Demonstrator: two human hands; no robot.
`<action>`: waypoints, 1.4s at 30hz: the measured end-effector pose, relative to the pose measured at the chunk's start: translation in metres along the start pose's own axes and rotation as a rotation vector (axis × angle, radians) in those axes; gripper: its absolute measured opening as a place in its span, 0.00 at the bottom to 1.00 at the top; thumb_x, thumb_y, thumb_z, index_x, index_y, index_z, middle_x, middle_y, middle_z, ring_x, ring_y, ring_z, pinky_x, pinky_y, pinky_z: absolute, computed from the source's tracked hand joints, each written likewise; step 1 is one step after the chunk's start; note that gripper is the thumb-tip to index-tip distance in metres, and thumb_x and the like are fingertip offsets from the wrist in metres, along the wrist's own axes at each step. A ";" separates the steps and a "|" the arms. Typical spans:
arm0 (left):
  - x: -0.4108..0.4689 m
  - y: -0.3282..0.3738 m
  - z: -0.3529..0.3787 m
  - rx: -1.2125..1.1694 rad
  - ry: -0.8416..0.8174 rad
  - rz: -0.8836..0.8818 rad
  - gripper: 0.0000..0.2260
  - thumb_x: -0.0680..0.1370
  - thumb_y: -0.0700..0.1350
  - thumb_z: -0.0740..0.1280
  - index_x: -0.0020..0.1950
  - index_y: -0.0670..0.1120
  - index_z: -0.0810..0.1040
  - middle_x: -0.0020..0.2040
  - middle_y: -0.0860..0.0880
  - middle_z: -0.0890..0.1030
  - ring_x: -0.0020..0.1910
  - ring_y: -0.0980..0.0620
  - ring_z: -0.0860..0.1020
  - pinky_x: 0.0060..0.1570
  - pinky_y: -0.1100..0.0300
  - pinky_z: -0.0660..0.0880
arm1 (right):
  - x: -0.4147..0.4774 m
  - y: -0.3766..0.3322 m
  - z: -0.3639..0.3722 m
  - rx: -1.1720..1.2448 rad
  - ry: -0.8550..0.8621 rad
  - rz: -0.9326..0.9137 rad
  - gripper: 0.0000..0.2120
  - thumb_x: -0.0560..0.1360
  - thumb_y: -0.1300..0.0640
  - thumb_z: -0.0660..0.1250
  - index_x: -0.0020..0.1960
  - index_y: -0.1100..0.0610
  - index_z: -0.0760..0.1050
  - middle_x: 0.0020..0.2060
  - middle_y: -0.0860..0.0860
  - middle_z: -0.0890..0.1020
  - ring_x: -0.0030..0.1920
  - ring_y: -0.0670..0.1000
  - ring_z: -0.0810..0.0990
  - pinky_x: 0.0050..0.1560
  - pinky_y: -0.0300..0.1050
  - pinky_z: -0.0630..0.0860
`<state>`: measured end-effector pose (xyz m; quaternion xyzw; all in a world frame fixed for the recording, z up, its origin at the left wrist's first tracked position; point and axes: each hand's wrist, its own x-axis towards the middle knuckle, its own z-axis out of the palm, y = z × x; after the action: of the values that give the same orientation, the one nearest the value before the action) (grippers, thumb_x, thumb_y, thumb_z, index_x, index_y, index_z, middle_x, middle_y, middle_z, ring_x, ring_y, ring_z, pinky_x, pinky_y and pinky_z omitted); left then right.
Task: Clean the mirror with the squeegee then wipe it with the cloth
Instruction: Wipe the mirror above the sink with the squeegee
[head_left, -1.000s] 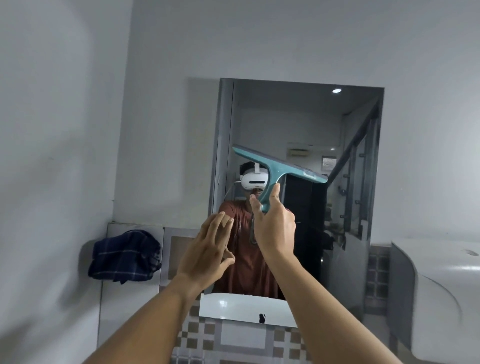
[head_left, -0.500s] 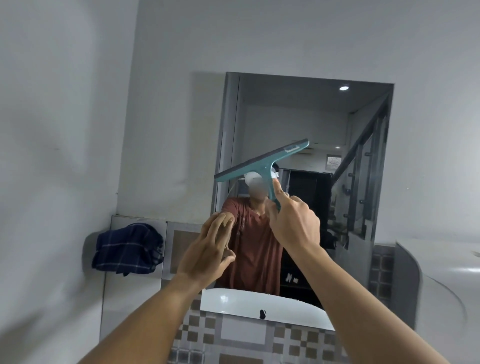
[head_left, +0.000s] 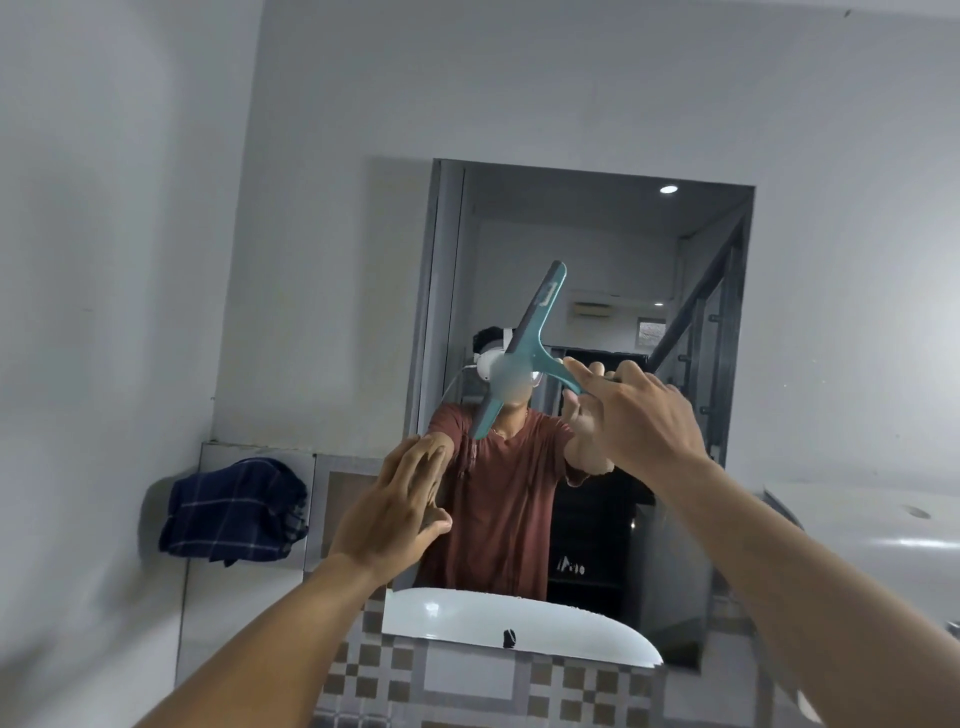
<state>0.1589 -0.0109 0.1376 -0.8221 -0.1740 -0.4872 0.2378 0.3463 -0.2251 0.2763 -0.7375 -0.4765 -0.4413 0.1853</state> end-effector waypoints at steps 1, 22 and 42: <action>0.000 0.000 -0.001 -0.005 -0.003 0.000 0.45 0.66 0.61 0.79 0.75 0.40 0.67 0.71 0.43 0.69 0.71 0.44 0.69 0.57 0.56 0.78 | 0.000 0.005 -0.001 -0.019 0.004 -0.013 0.23 0.84 0.47 0.52 0.79 0.37 0.56 0.46 0.49 0.71 0.49 0.53 0.77 0.50 0.49 0.74; 0.117 -0.006 -0.051 0.052 -0.080 -0.059 0.32 0.76 0.57 0.68 0.78 0.49 0.63 0.75 0.44 0.60 0.73 0.42 0.61 0.64 0.46 0.75 | -0.015 0.058 -0.022 -0.067 -0.018 0.045 0.23 0.83 0.50 0.54 0.78 0.40 0.60 0.54 0.52 0.75 0.55 0.56 0.77 0.57 0.52 0.75; 0.144 -0.003 -0.052 0.046 -0.107 -0.033 0.36 0.75 0.55 0.72 0.80 0.52 0.61 0.77 0.42 0.57 0.76 0.40 0.52 0.63 0.40 0.76 | -0.032 0.082 -0.019 -0.051 0.005 0.169 0.22 0.84 0.50 0.53 0.78 0.40 0.61 0.48 0.52 0.75 0.48 0.56 0.78 0.45 0.49 0.73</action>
<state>0.1869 -0.0299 0.2867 -0.8382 -0.2110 -0.4424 0.2391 0.4034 -0.2952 0.2722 -0.7785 -0.4007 -0.4379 0.2041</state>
